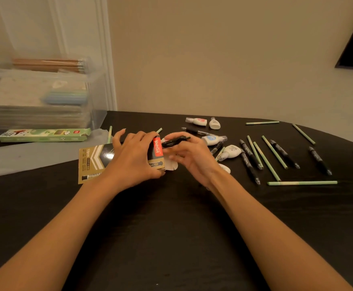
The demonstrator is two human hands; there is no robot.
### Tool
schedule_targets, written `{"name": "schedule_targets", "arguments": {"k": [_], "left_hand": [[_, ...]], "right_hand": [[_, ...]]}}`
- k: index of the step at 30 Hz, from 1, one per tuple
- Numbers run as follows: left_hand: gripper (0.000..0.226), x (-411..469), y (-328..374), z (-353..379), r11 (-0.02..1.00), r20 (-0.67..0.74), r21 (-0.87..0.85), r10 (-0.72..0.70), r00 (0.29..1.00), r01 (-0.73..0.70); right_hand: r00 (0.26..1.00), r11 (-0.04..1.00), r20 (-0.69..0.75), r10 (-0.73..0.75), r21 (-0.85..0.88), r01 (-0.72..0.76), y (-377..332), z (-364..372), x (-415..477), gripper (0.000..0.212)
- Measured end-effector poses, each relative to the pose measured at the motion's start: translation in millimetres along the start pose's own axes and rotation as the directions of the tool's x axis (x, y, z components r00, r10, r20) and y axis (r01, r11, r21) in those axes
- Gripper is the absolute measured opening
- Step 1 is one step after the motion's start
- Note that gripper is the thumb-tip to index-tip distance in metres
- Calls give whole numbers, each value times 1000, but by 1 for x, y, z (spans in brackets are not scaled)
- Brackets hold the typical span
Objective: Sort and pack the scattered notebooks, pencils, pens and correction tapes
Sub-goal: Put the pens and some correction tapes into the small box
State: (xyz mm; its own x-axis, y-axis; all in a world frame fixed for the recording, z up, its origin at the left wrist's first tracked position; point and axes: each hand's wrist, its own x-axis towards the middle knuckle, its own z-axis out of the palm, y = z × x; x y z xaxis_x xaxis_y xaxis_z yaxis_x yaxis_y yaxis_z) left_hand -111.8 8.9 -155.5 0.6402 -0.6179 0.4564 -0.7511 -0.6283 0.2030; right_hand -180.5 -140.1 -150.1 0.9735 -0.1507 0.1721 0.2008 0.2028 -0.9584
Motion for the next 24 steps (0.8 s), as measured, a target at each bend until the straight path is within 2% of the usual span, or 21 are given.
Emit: {"name": "schedule_targets", "arguments": {"k": [2, 4, 7, 10, 14, 16, 19, 22, 24], "left_hand": [[87, 0, -2, -1, 1000, 3, 13, -19, 1000, 19], [87, 1, -4, -2, 999, -1, 10, -34, 999, 34], [85, 0, -4, -4, 1000, -34, 0, -30, 999, 31], [86, 0, -1, -5, 1000, -68, -3, -18, 998, 18], [85, -1, 4, -5, 999, -89, -31, 11, 996, -14], [85, -2, 7, -2, 998, -97, -23, 58, 994, -60], [85, -4, 11, 2, 994, -104, 1, 109, 989, -110], [85, -4, 11, 4, 994, -96, 15, 113, 989, -112], [85, -4, 11, 6, 993, -82, 31, 114, 990, -111]], "right_hand": [[999, 992, -38, -7, 124, 11, -5, -5, 1, 26], [997, 994, -68, -28, 101, 35, -8, -11, 1, 21], [997, 990, -63, -54, -136, 45, -9, -13, 0, 18], [993, 938, -47, -110, -336, 87, -6, -6, -1, 19], [970, 750, -37, -240, -641, 161, -5, 2, 2, 16], [982, 707, -13, -189, -696, 127, -3, 4, 3, 14], [994, 697, -22, -109, -715, 61, 1, 6, 6, 11], [995, 711, -69, -75, -703, 5, 2, 6, 8, 18], [999, 711, -45, -21, -703, -17, 2, 6, 7, 21]]}}
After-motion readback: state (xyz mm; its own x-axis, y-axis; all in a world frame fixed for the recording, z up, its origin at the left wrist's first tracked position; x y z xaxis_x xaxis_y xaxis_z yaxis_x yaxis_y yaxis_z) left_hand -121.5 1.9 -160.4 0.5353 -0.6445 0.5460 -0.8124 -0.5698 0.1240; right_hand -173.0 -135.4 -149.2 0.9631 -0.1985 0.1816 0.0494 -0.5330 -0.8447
